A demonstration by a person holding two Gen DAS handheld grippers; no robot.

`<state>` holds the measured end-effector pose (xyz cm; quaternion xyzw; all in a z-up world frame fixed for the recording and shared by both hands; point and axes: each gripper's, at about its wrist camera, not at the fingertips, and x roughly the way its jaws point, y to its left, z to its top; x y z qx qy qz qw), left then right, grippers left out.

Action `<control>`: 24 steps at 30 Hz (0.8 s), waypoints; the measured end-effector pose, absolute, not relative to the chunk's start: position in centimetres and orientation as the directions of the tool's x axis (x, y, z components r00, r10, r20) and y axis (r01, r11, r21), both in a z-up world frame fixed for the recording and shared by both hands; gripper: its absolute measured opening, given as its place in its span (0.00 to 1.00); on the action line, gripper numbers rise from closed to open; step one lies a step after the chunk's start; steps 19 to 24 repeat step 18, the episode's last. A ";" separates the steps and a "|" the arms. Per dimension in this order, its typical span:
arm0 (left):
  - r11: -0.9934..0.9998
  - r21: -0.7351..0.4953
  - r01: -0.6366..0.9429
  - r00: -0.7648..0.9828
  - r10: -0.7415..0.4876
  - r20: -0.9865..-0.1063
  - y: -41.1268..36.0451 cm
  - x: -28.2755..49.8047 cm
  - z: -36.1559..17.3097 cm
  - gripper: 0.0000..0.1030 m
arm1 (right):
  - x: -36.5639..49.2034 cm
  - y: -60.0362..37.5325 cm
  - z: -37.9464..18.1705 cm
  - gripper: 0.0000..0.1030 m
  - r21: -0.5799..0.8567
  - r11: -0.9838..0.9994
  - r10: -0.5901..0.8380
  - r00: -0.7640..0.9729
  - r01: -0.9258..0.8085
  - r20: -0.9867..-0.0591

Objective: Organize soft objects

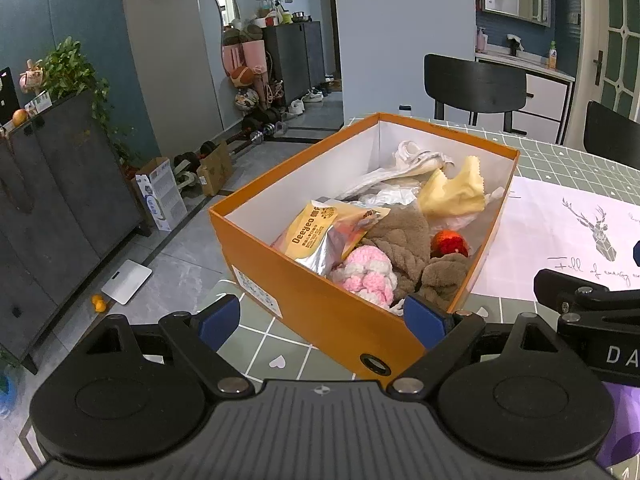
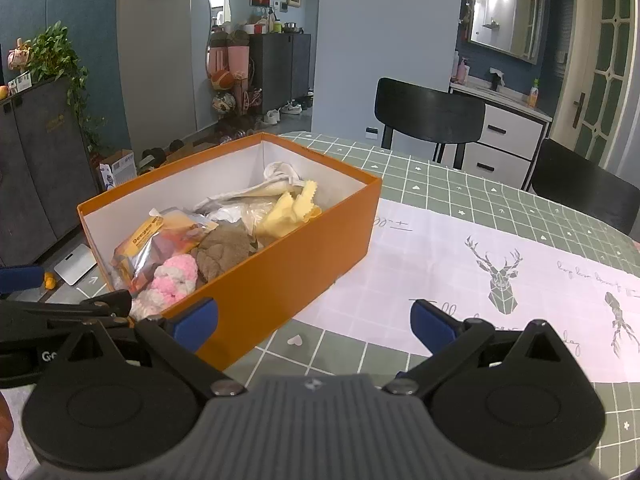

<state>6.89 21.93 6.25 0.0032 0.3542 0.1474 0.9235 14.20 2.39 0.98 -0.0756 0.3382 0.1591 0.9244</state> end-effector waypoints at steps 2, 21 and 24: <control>0.956 0.111 -0.271 0.705 0.276 -0.653 22.0 6.7 6.2 1.00 | 14.1 2.5 1.0 0.97 -0.036 0.938 0.240 0.723 -0.344 -0.648; 0.959 0.095 -0.268 0.721 0.265 -0.641 21.9 6.0 6.2 1.00 | 13.4 2.4 1.0 0.97 -0.039 0.938 0.239 0.725 -0.343 -0.646; 0.959 0.095 -0.268 0.721 0.265 -0.641 21.9 6.0 6.2 1.00 | 13.4 2.4 1.0 0.97 -0.039 0.938 0.239 0.725 -0.343 -0.646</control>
